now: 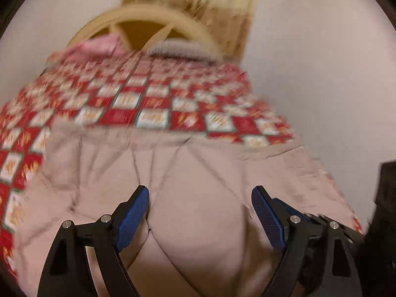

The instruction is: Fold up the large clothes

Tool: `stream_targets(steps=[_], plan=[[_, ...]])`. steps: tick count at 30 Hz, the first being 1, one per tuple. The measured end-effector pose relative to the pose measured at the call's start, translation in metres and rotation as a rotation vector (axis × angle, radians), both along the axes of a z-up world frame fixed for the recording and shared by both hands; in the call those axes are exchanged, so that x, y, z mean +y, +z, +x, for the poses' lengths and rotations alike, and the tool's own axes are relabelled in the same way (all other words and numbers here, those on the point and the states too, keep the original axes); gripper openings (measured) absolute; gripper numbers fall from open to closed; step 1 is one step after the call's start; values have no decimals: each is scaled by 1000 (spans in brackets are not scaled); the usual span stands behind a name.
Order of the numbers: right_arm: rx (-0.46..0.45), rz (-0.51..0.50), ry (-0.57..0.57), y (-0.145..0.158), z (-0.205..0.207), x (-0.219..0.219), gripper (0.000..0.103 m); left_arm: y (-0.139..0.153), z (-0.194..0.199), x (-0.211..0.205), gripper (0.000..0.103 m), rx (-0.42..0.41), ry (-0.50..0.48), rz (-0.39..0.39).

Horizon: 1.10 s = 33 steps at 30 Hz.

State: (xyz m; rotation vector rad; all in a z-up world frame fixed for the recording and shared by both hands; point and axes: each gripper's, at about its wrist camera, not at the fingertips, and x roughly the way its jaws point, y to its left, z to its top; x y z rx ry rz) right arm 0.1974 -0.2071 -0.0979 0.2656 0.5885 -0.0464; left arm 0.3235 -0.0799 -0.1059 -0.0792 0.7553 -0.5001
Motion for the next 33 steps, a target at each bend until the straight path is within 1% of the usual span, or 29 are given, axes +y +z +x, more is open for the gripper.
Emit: stream_targets(steps=[1,2,3,4,5,6,9,12,14,16,17,18,20,21,22,24,27,28,29,30,31,33], plan=[[31,0,3,-11,9,0,16,-14,8,2,85,40,21,6],[48,2,3,-21,13,-4,13,-24,10,3,85,49,34,17],[59,6,2,-29,16,-7,10,-34,11,2,85,24,40,36],[60,17,11,-41,19,-10,9,-39,7,0,86,-23,41,47],[55,23,23,-49,19,-11,9,-43,5,-1,87,-49,45,51],[51,15,24,-52,18,-9,9,-48,7,-3,88,-53,51,56],[66,-32,13,-55,21,-2,9,-55,19,-8,92,-32,66,66],[80,-28,9,-57,24,-3,9,-60,30,-15,96,-1,77,99],[101,-35,-2,-56,22,-2,8,-62,33,-20,97,8,82,133],[114,-77,7,-51,15,6,9,-64,33,-24,97,5,90,176],[82,-100,16,-43,2,9,9,-64,32,-27,97,1,92,196],[38,-102,17,-33,-14,7,9,-64,31,-27,97,-2,92,205],[-17,-76,-19,-19,-39,-7,9,-65,32,-27,97,0,91,200],[-47,-58,-69,-11,-58,-22,9,-65,32,-27,97,1,91,202],[-61,-52,-108,-8,-71,-34,9,-65,32,-26,97,-1,92,205],[-54,-63,-171,-8,-87,-54,12,-65,32,-26,97,-3,92,213],[19,-52,-260,-26,-98,-86,10,-64,32,-27,96,-4,91,218],[62,-26,-280,-41,-98,-96,7,-64,32,-27,97,-6,89,219],[85,-10,-273,-54,-97,-101,2,-64,31,-27,97,-7,88,218],[80,-20,-260,-65,-95,-102,0,-63,31,-27,97,-8,86,214],[76,-7,-252,-70,-93,-105,0,-63,31,-27,97,-7,85,211],[74,83,-237,-74,-93,-119,0,-62,30,-27,97,-6,80,202]])
